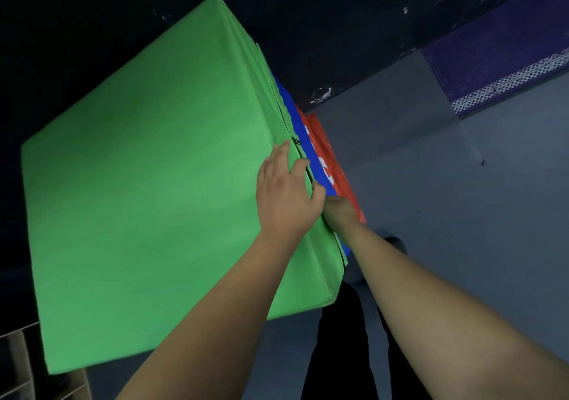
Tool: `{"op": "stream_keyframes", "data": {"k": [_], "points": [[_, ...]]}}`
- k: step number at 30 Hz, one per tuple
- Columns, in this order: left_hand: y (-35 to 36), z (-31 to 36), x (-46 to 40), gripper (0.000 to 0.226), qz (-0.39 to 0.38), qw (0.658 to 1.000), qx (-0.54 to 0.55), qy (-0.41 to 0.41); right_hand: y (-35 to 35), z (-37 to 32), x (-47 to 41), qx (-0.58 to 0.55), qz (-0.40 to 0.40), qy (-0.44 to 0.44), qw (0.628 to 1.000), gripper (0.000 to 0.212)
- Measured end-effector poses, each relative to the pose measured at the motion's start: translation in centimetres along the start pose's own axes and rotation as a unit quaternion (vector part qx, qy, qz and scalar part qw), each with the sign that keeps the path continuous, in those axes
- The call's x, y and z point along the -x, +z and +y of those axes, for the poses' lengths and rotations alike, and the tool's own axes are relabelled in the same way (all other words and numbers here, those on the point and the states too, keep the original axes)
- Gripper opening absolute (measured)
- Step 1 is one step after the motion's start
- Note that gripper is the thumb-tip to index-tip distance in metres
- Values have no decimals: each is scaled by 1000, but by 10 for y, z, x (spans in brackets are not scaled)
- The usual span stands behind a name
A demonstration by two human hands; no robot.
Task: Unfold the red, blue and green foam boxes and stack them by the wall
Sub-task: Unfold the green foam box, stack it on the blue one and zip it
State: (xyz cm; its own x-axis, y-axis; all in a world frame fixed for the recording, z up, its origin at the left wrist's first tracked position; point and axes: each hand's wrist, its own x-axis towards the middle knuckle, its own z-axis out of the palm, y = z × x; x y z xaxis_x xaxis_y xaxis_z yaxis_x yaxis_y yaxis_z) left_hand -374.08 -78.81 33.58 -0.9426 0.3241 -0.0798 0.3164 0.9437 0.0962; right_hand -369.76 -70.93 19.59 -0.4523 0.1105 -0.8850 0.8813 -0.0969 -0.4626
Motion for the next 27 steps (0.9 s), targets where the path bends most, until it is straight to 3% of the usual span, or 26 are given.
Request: {"op": "stream_keyframes", "data": {"k": [3, 7, 10, 12, 16, 18, 20, 23, 27], "points": [[-13, -9, -19, 34, 45, 997, 50, -27, -6, -9, -17, 60, -27, 6, 998, 20], [-19, -35, -63, 37, 58, 997, -4, -40, -12, -40, -35, 94, -22, -9, 995, 10], [-12, -46, -85, 44, 47, 996, -8, -73, 3, -50, -50, 64, -31, -12, 997, 42], [-5, -45, -89, 49, 46, 995, -5, -91, 7, -53, -58, 56, 7, -4, 998, 49], [8, -47, -91, 60, 75, 992, -4, -101, 13, -46, -77, -31, 82, 20, 996, 20], [12, -47, -93, 63, 71, 992, -19, -104, 22, -39, -79, -103, 89, 32, 990, 16], [15, -48, -95, 63, 66, 992, -32, -106, 27, -40, -79, -148, 76, 51, 985, 22], [14, -47, -96, 64, 56, 992, -36, -107, 14, -54, -81, -60, 100, 28, 993, 44], [12, -47, -96, 65, 59, 992, -34, -110, 22, -100, -72, -79, 97, -50, 991, 12]]}}
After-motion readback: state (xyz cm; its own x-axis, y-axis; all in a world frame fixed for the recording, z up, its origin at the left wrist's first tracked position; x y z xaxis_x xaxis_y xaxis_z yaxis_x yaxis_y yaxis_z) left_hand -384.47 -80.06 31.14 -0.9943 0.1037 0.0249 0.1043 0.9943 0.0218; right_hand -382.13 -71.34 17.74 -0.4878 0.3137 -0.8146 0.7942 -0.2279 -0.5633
